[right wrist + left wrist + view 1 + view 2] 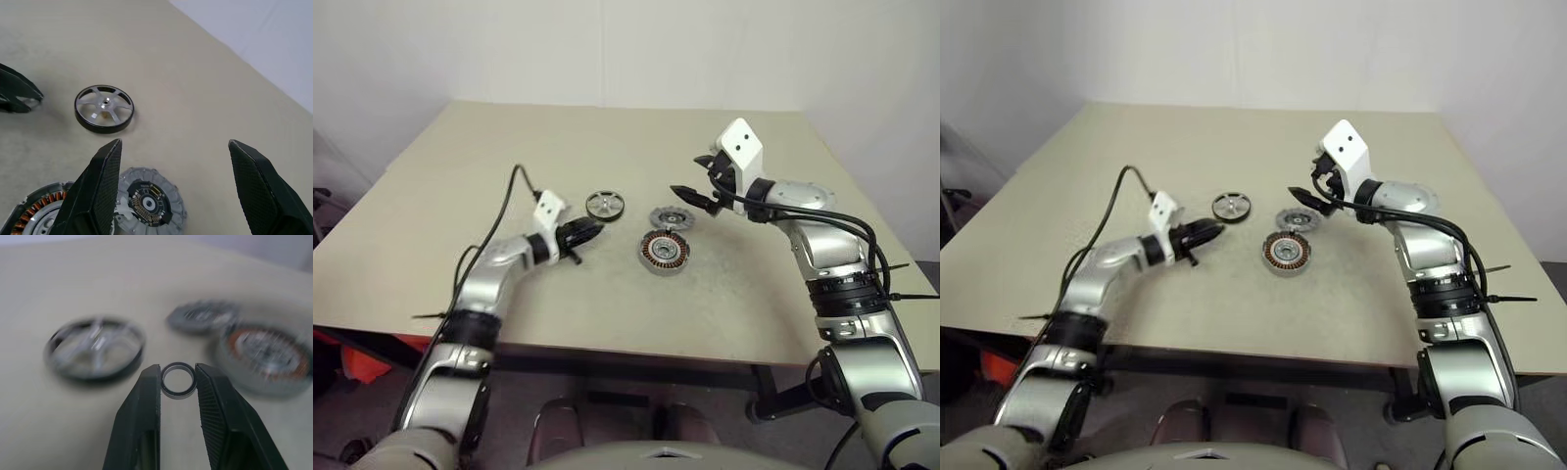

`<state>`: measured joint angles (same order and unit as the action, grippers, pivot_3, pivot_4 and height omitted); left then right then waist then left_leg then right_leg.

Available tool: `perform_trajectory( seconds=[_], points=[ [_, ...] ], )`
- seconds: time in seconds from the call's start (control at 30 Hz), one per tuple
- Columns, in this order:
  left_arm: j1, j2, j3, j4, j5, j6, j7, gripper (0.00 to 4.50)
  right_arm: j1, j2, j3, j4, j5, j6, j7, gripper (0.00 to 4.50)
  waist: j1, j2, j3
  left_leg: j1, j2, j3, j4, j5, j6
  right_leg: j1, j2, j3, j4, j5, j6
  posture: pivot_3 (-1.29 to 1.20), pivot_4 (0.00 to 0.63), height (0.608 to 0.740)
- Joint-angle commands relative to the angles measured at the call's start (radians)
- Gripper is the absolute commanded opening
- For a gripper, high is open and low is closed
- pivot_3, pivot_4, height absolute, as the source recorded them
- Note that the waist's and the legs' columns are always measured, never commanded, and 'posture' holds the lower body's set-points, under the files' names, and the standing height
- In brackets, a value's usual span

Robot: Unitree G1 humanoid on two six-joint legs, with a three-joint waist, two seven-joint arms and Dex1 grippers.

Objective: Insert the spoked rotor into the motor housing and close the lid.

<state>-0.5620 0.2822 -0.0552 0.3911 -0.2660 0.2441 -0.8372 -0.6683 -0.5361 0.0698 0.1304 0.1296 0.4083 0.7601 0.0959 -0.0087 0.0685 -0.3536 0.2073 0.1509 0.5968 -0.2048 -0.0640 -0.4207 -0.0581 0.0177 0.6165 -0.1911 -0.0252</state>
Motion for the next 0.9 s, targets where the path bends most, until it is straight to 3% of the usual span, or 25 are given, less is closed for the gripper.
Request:
perform_trajectory(
  seconds=[0.03, 0.47, 0.9],
  points=[
    [-0.091, -0.036, -0.035, 0.109, 0.028, -0.052, -0.039, 0.73, 0.015, -0.017, -0.041, -0.054, -0.006, 0.013, -0.044, 3.9, 0.0, 0.0, 0.0, 0.0, 0.0, 0.0, 0.0, 0.0, 0.0, 0.0, 0.0, 0.0, 0.0, 0.0, 0.0, 0.0, 0.0, 0.74],
    [-0.309, -0.183, -0.117, 0.457, 0.139, -0.228, -0.151, 0.73, 0.09, -0.05, -0.1, -0.129, 0.003, 0.048, -0.125, 3.9, 0.001, 0.0, 0.0, -0.001, 0.0, 0.0, -0.001, 0.0, 0.0, 0.0, 0.0, 0.0, -0.002, 0.0, 0.0, 0.0, 0.0, 0.74],
    [-0.315, -0.203, -0.142, 0.515, 0.198, -0.276, -0.207, 0.73, 0.113, -0.056, -0.11, -0.148, 0.008, 0.05, -0.148, 3.9, 0.006, 0.0, 0.0, -0.001, 0.0, 0.0, -0.001, 0.0, 0.001, 0.0, -0.001, 0.0, -0.002, 0.0, 0.0, 0.0, 0.0, 0.74]
  ],
)
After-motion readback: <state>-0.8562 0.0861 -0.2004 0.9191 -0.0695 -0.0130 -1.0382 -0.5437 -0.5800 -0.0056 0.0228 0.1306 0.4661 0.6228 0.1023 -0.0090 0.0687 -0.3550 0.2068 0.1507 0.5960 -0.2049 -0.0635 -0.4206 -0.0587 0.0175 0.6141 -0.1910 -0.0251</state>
